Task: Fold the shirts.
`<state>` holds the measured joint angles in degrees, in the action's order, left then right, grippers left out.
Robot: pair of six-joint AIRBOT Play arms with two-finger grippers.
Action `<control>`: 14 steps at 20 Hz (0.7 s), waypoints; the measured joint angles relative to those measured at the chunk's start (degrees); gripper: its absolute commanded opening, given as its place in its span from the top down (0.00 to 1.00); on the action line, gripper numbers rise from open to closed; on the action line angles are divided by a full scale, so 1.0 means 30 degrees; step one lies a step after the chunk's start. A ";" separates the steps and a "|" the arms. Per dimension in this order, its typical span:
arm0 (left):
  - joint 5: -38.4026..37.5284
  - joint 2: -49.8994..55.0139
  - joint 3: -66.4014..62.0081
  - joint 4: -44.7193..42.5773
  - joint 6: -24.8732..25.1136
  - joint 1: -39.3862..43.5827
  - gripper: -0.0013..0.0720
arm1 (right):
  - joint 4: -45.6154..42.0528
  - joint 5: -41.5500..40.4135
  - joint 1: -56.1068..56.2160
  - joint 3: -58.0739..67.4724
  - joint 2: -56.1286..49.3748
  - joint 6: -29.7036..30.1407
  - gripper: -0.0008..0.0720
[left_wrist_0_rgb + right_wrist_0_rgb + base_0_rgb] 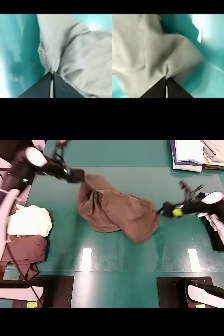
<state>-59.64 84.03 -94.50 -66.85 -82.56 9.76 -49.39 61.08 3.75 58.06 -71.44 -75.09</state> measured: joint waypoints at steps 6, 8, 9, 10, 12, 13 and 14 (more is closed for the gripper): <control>-0.0182 -0.6113 -0.3723 -0.0772 0.0729 -0.0364 0.95 | -0.0437 0.2805 -0.3366 0.6900 0.5464 0.0036 0.97; -0.0168 -0.8043 -0.4619 -0.0809 0.0925 -0.0386 0.95 | -0.0525 0.3570 -0.4364 0.8925 0.6834 0.0036 0.97; -0.0189 -0.8888 -0.4991 -0.0896 0.0998 -0.0393 0.95 | -0.0510 0.3985 -0.4881 0.9843 0.7388 0.0022 0.97; -0.0182 -0.9595 -0.5319 -0.0954 0.1042 -0.0408 0.95 | -0.0525 0.4320 -0.5464 1.0754 0.7847 -0.0036 0.97; -0.0146 -1.0644 -0.5909 -0.1005 0.1144 -0.0415 0.95 | -0.0525 0.5005 -0.6666 1.2488 0.8437 -0.0146 0.97; -0.0160 -1.0965 -0.6149 -0.1064 0.1260 -0.0415 0.95 | -0.0517 0.5370 -0.7213 1.3289 0.8524 -0.0226 0.97; -0.0168 -1.1154 -0.6317 -0.1093 0.1355 -0.0415 0.95 | -0.0546 0.5661 -0.7752 1.4141 0.8502 -0.0372 0.97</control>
<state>-60.14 50.57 -113.45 -70.13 -78.50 8.51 -51.03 78.06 -19.51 100.49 -45.93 -76.20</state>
